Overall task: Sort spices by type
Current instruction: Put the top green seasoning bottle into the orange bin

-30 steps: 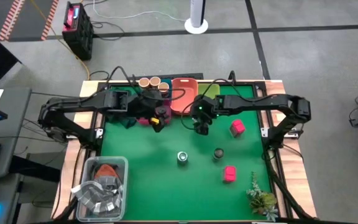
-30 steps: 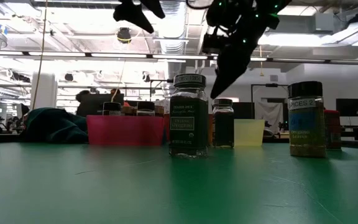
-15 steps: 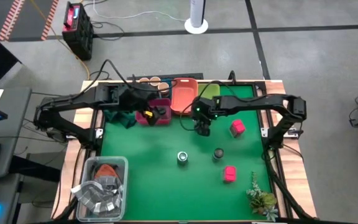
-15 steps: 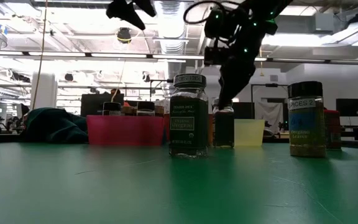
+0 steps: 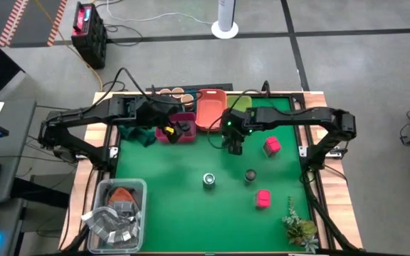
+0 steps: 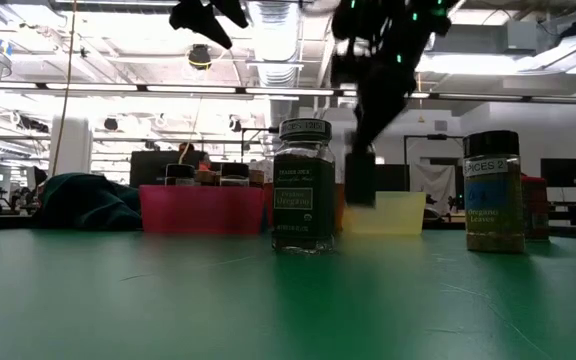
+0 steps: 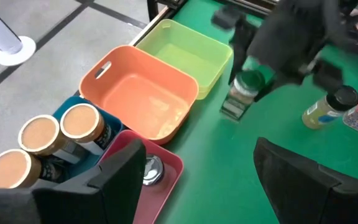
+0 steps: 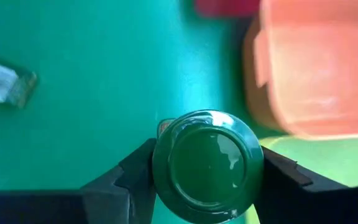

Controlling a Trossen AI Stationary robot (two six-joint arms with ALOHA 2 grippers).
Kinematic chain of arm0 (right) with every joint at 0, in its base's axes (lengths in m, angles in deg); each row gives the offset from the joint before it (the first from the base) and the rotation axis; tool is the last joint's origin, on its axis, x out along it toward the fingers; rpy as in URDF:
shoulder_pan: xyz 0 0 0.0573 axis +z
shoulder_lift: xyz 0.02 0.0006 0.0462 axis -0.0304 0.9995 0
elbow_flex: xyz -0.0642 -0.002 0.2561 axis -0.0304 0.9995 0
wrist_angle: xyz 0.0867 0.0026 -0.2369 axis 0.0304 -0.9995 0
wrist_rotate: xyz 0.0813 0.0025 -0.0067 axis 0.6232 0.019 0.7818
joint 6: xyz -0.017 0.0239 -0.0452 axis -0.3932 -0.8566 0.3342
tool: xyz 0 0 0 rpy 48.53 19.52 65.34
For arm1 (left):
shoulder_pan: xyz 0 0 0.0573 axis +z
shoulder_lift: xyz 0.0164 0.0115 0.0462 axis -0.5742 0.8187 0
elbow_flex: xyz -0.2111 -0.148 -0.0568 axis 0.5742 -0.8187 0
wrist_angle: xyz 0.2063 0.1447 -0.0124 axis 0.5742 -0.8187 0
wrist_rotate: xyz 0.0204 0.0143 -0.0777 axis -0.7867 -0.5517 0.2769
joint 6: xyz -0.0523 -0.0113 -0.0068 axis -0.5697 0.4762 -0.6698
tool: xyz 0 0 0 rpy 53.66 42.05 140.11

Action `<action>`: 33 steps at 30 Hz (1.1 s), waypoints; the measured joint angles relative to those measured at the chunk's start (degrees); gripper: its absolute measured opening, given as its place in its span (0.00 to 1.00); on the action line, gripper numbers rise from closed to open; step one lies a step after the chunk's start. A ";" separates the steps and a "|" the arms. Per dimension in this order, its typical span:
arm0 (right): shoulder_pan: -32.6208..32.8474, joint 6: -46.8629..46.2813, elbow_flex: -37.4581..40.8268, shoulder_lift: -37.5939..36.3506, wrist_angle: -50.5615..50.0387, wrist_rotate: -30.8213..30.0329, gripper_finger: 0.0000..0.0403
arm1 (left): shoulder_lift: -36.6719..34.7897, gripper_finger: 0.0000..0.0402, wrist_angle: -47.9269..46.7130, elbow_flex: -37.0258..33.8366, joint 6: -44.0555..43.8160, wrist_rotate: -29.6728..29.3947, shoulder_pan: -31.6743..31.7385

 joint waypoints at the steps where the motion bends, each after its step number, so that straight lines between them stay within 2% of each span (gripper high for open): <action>1: -0.21 0.29 -0.70 -0.82 -0.03 -0.11 0.57 | 0.00 0.71 0.00 0.00 0.28 -0.02 0.00; 6: -2.79 0.60 -4.13 -3.60 3.30 -0.24 0.57 | 0.02 0.71 0.17 0.00 0.87 -1.46 0.00; 11: -7.36 2.13 -4.81 -3.83 12.69 -0.61 0.57 | 0.02 0.71 1.94 0.00 0.38 -3.26 0.00; 19: -13.34 6.00 -5.00 2.63 22.33 -0.24 0.57 | 0.02 0.71 8.71 -4.73 0.29 -3.26 0.00; 22: -15.63 5.67 -8.52 7.32 22.40 -0.16 0.57 | 0.04 0.71 11.92 -9.06 -1.09 -1.93 0.00; 27: -18.73 3.28 -17.89 16.21 15.88 -0.24 0.58 | -0.20 0.71 15.57 -15.29 -5.65 2.42 -0.22; 33: -19.77 1.64 -28.98 24.49 4.36 -0.18 0.58 | -3.12 0.71 15.25 -16.90 -7.80 2.20 -1.48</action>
